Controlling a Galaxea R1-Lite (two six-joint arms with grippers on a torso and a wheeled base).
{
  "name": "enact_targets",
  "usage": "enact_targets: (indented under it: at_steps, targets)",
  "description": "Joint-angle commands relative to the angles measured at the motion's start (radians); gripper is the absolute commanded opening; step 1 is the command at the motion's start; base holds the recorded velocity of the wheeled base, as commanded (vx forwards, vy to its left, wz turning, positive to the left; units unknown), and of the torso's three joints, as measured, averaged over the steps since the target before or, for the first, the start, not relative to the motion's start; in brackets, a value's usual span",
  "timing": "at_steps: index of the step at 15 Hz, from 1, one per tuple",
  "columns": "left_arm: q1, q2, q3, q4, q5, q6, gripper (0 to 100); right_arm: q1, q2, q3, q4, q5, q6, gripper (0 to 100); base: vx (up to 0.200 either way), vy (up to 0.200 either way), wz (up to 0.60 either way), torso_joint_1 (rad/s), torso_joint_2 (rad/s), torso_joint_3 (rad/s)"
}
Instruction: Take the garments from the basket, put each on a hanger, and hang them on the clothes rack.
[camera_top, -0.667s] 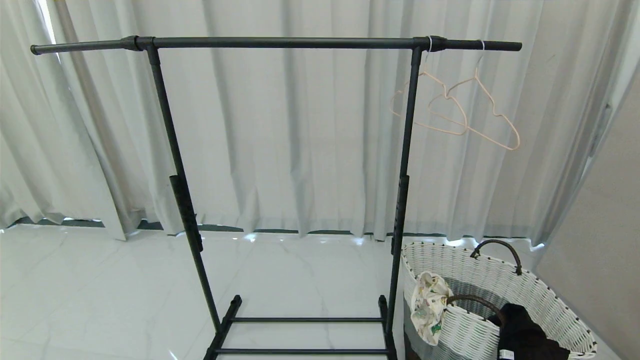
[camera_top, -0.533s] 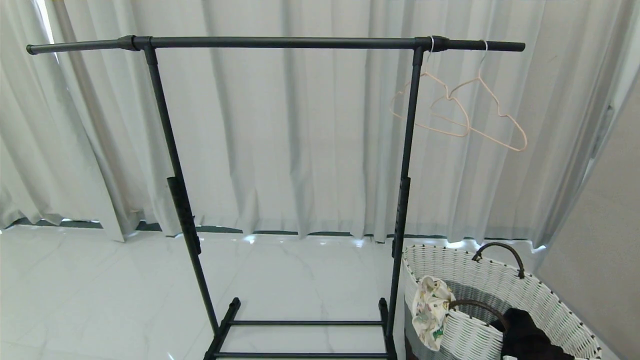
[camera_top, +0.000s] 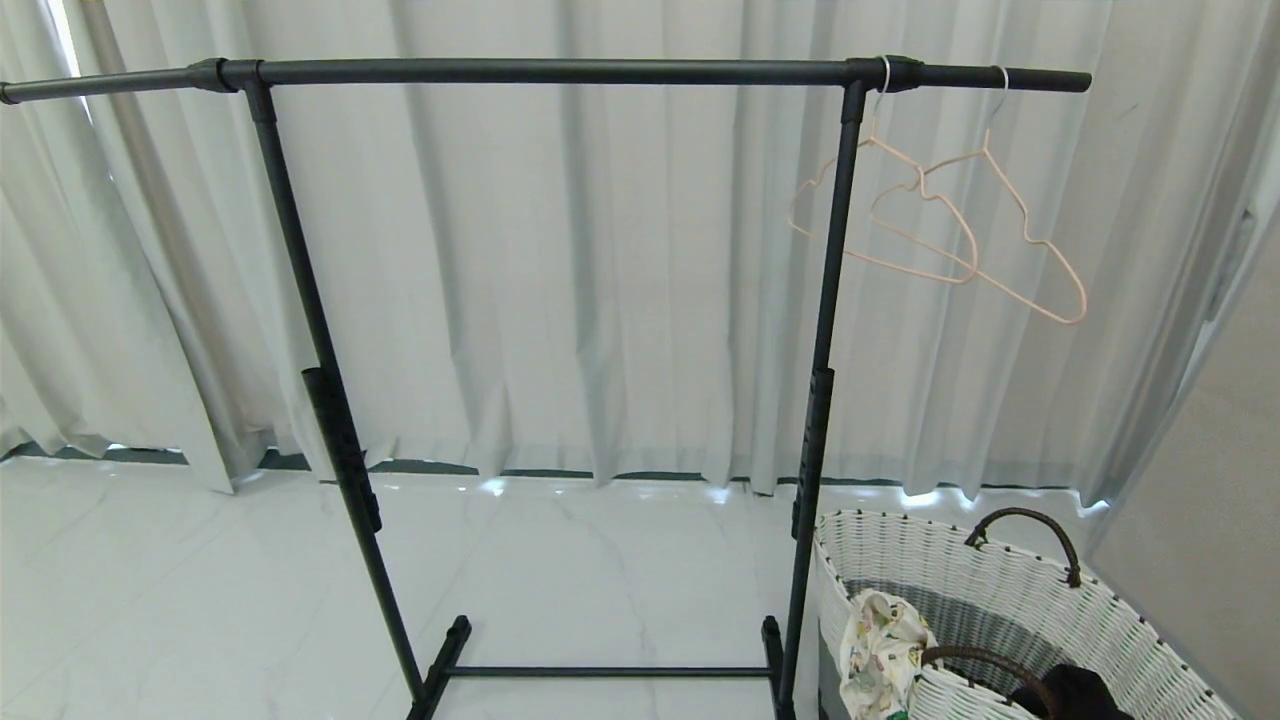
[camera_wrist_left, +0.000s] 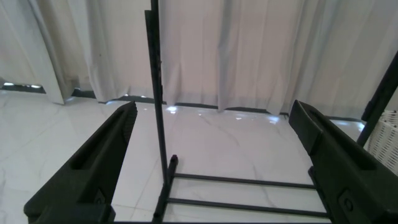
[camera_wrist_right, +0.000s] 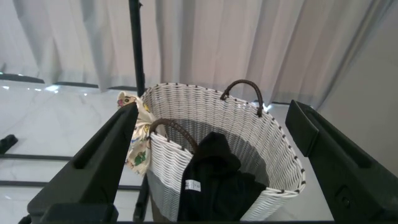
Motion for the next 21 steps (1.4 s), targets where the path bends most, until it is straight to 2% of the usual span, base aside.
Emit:
enact_targets:
  at_steps: [1, 6, 9, 13, 14, 15, 16, 17, 18, 20, 21]
  targets:
    - [0.000, 0.002, 0.000, 0.000, 0.001, 0.001, 100, 0.000, 0.000, 0.000, 0.000, 0.001, -0.001, 100, 0.000, 0.000, 0.00, 0.000, 0.00, 0.000]
    - [0.000, 0.002, 0.000, 0.000, 0.001, 0.002, 100, 0.015, 0.000, 0.002, -0.014, 0.010, -0.021, 100, 0.000, 0.000, 0.00, 0.000, 0.00, 0.000]
    - [0.000, 0.002, 0.000, 0.000, 0.001, 0.002, 100, 0.012, 0.000, 0.002, -0.017, 0.054, -0.033, 100, 0.000, 0.000, 0.00, 0.000, 0.00, 0.000]
    - [0.000, 0.000, 0.000, 0.000, 0.001, 0.007, 100, 0.003, 0.000, 0.002, -0.017, 0.056, -0.035, 100, 0.000, 0.000, 0.00, 0.000, 0.00, 0.000]
    - [0.000, 0.000, 0.000, 0.000, -0.001, 0.005, 100, 0.012, 0.000, -0.070, -0.039, 0.082, -0.029, 100, 0.000, 0.000, 0.00, 0.000, 0.00, 0.000]
    - [0.000, 0.000, 0.000, 0.000, 0.001, 0.004, 100, 0.068, 0.155, -0.268, -0.046, 0.100, 0.003, 100, 0.000, 0.000, 0.00, 0.000, 0.00, 0.000]
    - [0.000, 0.000, 0.000, 0.000, -0.001, 0.001, 100, 0.084, 0.336, -0.429, -0.072, 0.093, 0.048, 100, 0.000, 0.000, 0.00, 0.000, 0.00, 0.000]
    - [0.000, 0.000, 0.000, 0.000, -0.001, -0.002, 100, 0.084, 0.471, -0.503, -0.078, 0.091, 0.049, 100, 0.000, 0.000, 0.00, 0.000, 0.00, 0.000]
    - [-0.001, 0.000, 0.000, 0.000, -0.001, -0.004, 100, 0.083, 0.515, -0.509, -0.078, 0.091, 0.034, 100, 0.000, 0.000, 0.00, 0.000, 0.00, 0.000]
    - [0.000, 0.000, 0.000, 0.000, -0.001, -0.004, 100, -0.041, 0.787, -0.521, -0.012, 0.096, -0.251, 100, 0.000, 0.000, 0.00, 0.000, 0.00, 0.000]
    - [-0.001, 0.002, 0.000, 0.000, -0.001, -0.004, 100, -0.077, 0.897, -0.524, -0.006, 0.099, -0.378, 100, 0.000, 0.000, 0.00, 0.000, 0.00, 0.000]
